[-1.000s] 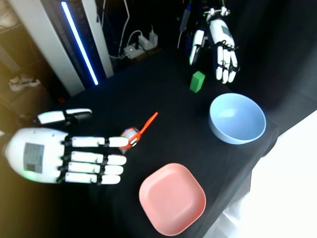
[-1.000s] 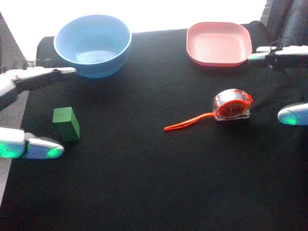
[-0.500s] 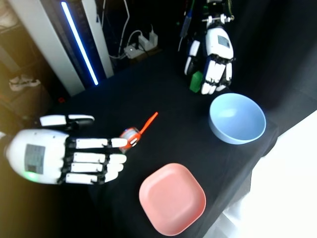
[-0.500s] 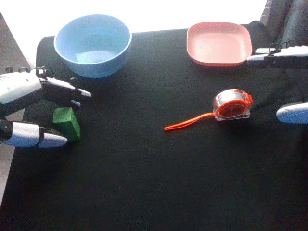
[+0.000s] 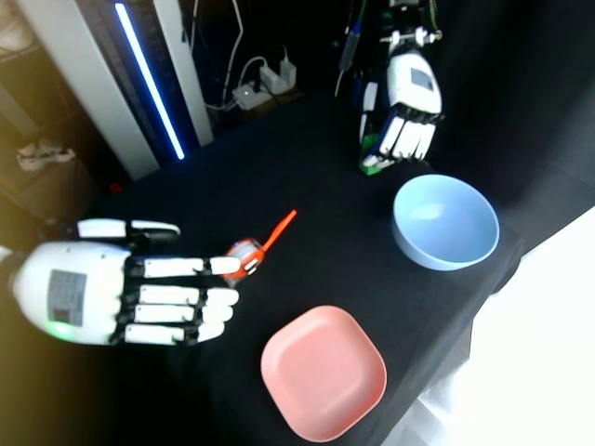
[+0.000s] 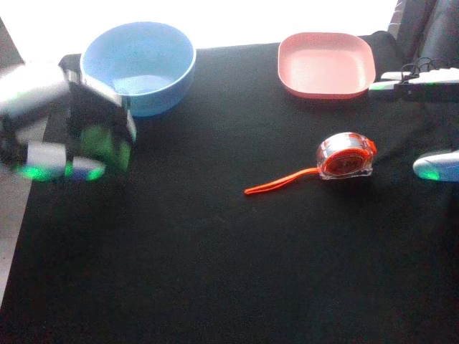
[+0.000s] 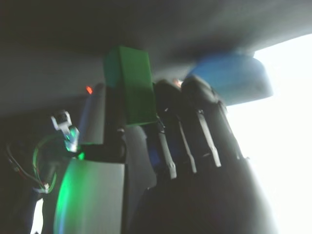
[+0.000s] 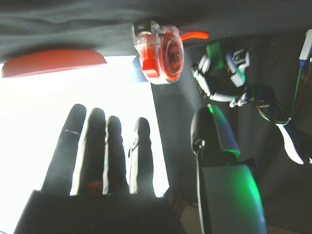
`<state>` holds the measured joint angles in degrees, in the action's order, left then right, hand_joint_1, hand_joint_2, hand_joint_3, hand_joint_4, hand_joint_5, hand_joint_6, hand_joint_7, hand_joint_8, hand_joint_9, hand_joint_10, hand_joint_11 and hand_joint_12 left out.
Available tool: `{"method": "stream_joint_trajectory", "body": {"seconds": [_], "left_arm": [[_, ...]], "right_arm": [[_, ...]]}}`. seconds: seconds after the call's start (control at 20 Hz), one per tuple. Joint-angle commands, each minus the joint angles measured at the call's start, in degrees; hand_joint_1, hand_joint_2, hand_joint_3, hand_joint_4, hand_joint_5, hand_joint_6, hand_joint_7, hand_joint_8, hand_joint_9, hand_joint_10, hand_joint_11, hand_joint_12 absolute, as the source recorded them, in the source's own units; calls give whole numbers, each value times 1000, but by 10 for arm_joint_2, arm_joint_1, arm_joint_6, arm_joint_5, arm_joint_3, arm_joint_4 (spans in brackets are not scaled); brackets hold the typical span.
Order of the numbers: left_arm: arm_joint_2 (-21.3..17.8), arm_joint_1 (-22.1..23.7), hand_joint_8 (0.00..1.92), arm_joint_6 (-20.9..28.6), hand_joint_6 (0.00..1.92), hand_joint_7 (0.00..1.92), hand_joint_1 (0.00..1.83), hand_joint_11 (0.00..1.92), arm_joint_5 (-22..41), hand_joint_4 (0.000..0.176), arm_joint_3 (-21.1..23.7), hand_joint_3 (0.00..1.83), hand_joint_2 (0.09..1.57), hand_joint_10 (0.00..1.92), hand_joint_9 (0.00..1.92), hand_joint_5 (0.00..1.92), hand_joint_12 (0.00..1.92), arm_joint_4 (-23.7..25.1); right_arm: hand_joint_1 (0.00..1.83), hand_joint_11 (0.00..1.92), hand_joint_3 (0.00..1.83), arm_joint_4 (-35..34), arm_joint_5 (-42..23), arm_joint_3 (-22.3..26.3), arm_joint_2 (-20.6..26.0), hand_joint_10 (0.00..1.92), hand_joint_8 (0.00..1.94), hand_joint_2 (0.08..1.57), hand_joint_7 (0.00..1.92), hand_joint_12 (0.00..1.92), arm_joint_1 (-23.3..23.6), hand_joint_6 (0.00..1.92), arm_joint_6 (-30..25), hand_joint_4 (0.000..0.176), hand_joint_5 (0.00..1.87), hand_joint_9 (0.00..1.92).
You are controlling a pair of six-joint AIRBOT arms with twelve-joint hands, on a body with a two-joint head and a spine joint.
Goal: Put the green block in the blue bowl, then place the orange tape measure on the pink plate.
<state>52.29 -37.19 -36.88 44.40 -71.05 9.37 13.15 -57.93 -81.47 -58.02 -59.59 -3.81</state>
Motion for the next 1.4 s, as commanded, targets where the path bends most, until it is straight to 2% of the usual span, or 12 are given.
{"method": "stream_joint_trajectory", "body": {"seconds": [0.0,0.15,0.35,0.4,0.6,0.9,0.95,1.05,1.1,1.15,1.2,1.35], "left_arm": [[-7,28,598,-5,929,1224,1280,853,81,0,-6,4,1056,947,1050,995,1367,-12],[0,135,812,-38,857,1060,1376,691,42,0,-32,2,1086,1210,910,1029,1250,7],[41,203,1306,-64,842,745,1231,165,-42,0,-87,3,1147,1096,436,1078,1707,-13],[63,210,1319,-65,670,870,1248,441,-71,0,-110,0,1124,1346,623,1082,1848,-18],[125,213,604,-65,714,1222,1259,845,-163,31,-177,0,1027,776,1095,1153,1376,-28],[156,200,1033,-65,846,1071,1259,724,-198,0,-200,2,1103,758,966,937,1520,-28],[154,198,608,-64,331,914,1105,638,-192,0,-197,0,1049,739,882,846,1561,-28],[148,192,178,-64,18,817,952,591,-170,0,-186,0,1049,685,789,739,1528,-28],[145,190,74,-64,3,773,895,565,-160,7,-181,0,1051,602,770,656,1480,-28],[142,189,14,-63,0,572,851,371,-152,60,-175,0,1066,321,606,465,1371,-28],[137,187,6,-63,2,177,830,14,-139,167,-168,0,1053,25,209,202,1085,-28],[100,155,5,-51,3,96,780,0,-59,168,-126,0,1038,13,68,157,591,-33]], "right_arm": [[893,0,1,-27,-62,-3,1,1,1,1119,219,635,3,1,-3,101,362,266],[907,0,2,-27,-62,-4,0,0,0,1105,211,676,3,0,-3,96,370,264],[892,0,0,-28,-62,-9,-7,2,2,1088,232,822,3,0,-3,94,395,288],[882,0,0,-28,-62,-11,-8,2,1,1088,234,790,3,0,-3,105,389,292],[890,0,3,-27,-62,-16,-11,16,0,1097,230,710,8,5,-3,97,371,259],[926,0,0,-14,-62,-21,-14,1,0,1098,214,530,27,1,-3,115,381,171],[919,0,1,-11,-62,-21,-14,3,0,1103,215,572,30,2,-3,118,388,181],[812,0,0,-3,-62,-20,-16,0,0,1100,198,552,38,2,-3,127,398,160],[764,0,0,0,-62,-20,-16,0,0,1090,194,544,42,1,-3,135,396,153],[740,0,0,3,-62,-20,-17,0,0,1076,196,506,45,1,-3,130,400,152],[728,94,0,6,-62,-20,-17,3,0,1052,202,820,49,0,-3,133,402,267],[699,103,0,19,-62,-21,-18,6,0,1026,202,928,65,0,-3,134,400,328]]}}
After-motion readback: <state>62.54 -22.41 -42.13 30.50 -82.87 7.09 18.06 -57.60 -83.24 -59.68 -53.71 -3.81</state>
